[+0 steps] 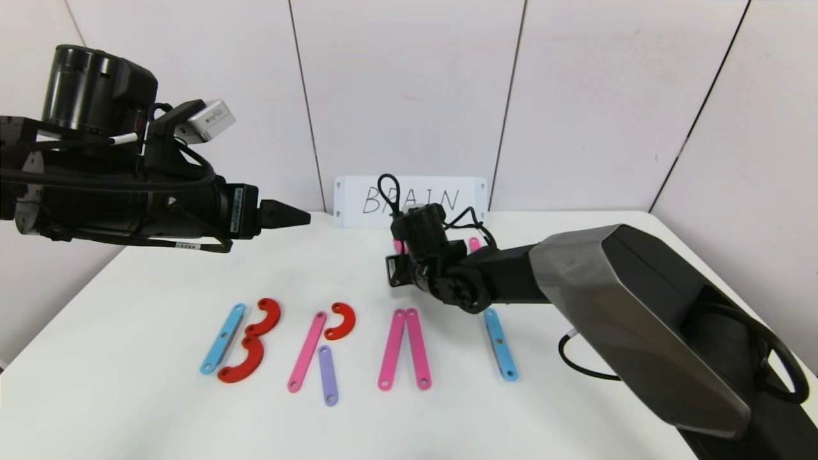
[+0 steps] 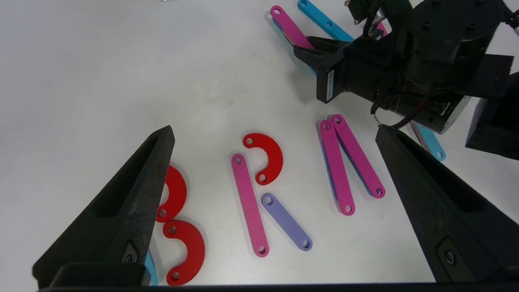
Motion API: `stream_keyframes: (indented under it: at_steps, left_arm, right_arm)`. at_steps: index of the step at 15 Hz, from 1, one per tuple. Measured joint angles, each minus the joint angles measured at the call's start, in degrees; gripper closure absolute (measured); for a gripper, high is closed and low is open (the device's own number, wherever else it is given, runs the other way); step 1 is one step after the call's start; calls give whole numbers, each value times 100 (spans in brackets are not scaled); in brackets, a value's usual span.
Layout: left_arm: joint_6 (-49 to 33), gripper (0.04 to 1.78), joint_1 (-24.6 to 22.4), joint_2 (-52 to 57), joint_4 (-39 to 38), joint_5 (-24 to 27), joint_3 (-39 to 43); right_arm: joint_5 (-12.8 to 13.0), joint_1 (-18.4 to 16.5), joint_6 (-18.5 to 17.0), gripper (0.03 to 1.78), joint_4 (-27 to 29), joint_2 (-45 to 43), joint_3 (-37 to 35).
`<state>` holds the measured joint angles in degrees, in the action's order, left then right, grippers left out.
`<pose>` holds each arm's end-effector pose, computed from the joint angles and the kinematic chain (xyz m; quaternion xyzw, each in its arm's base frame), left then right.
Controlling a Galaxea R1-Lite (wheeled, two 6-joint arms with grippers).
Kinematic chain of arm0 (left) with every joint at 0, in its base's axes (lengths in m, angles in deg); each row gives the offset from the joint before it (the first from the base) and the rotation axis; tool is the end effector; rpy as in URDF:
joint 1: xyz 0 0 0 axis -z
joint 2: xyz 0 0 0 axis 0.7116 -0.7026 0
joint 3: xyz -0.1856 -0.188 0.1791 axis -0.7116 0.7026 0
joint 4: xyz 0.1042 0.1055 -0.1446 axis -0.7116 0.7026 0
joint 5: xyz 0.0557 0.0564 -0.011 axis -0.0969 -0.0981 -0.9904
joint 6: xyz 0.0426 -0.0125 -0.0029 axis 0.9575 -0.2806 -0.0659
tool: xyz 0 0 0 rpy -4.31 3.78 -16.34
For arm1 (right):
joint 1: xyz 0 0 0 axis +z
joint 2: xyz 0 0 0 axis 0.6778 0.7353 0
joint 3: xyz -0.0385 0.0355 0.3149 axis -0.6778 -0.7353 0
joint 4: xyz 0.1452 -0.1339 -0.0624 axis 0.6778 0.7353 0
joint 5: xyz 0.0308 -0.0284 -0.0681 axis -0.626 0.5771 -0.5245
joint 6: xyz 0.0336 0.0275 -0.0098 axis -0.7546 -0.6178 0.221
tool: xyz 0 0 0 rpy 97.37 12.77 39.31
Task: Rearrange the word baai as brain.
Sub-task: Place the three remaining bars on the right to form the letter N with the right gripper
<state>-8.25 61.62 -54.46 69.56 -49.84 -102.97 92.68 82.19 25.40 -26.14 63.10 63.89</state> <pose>0.2921 -0.0946 0.2745 -0.0357 0.2611 -0.2209 0.9390 0.4405 0.3458 0.0657 -0.0094 0.2589 0.1505 0.9541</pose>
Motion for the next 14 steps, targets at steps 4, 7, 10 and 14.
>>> stream_keyframes:
  at_steps: [4,7,10,14]
  left_arm:
    - [-12,8,-96,20,-20,11,-52]
    - [-11,8,-140,17,2,113,-72]
    - [-9,8,-148,17,10,156,-69]
    - [-9,8,-140,39,16,162,-56]
  right_arm:
    - [-12,-160,-5,151,-77,-689,-707]
    - [-26,-328,37,151,-452,-1410,-1748]
    - [-15,-455,20,151,-728,-2216,-2939]
    - [74,-540,-22,151,-1100,-2993,-4348]
